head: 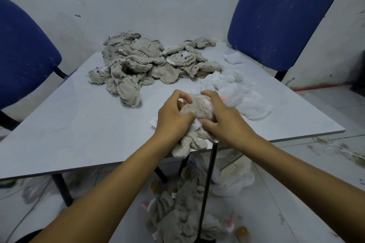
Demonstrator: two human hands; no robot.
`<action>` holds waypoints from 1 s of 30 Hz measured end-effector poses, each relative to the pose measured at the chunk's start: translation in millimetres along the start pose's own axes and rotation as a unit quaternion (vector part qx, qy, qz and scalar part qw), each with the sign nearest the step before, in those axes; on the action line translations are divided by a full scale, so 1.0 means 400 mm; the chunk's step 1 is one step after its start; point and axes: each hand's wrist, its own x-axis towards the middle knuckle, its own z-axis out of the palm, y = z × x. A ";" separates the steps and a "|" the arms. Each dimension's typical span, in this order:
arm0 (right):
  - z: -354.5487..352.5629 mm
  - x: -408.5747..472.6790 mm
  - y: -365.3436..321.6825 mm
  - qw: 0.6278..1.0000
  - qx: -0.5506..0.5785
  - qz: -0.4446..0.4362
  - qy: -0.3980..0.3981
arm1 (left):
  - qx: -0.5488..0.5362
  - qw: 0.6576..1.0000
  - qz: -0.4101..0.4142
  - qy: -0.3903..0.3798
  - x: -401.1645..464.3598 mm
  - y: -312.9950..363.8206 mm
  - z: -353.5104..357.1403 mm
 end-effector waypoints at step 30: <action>-0.170 0.000 -0.032 0.961 0.217 -0.126 -0.112 | -0.080 0.956 0.035 -0.279 0.034 0.086 -0.172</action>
